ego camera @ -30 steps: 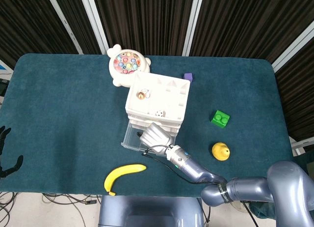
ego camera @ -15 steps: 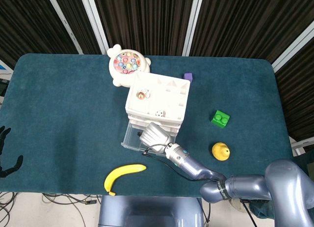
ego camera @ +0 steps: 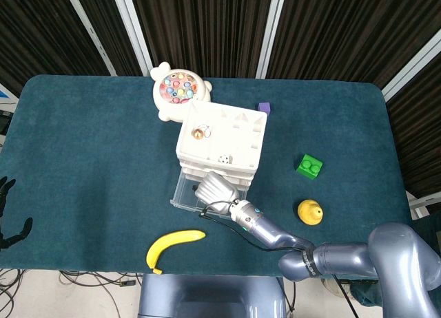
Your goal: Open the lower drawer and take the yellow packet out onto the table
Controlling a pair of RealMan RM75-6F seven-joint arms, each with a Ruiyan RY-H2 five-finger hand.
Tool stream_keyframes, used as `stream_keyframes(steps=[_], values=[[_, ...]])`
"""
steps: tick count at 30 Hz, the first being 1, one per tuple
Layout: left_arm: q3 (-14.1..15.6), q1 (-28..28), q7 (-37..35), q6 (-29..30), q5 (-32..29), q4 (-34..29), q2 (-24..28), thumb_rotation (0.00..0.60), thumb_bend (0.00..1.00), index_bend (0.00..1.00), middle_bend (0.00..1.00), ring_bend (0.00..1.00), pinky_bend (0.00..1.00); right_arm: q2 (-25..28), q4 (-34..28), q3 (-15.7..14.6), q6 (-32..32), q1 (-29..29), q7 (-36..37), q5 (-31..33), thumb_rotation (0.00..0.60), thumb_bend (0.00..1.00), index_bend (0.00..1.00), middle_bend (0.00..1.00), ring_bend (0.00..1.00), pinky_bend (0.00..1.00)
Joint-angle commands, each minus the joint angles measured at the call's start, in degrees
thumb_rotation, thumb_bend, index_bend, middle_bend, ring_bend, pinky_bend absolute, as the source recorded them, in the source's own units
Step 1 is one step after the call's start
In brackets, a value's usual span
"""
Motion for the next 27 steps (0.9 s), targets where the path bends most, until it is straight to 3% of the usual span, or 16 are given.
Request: stream_keyframes(steps=[1, 27], values=[[0.01, -0.02, 0.00, -0.08, -0.04, -0.01, 0.02, 0.600, 0.36, 0.04, 0.00, 0.00, 0.02, -0.26, 0.37, -0.08, -0.25, 0.25, -0.24, 0.11, 0.600, 0.17, 0.41, 1.00, 1.00, 1.00], [0.14, -0.20, 0.00, -1.02, -0.72, -0.48, 0.55, 0.600, 0.36, 0.04, 0.00, 0.00, 0.09, -2.58, 3.08, -0.63, -0.11, 1.38, -1.91, 0.06, 0.600, 0.17, 0.53, 1.00, 1.00, 1.00]])
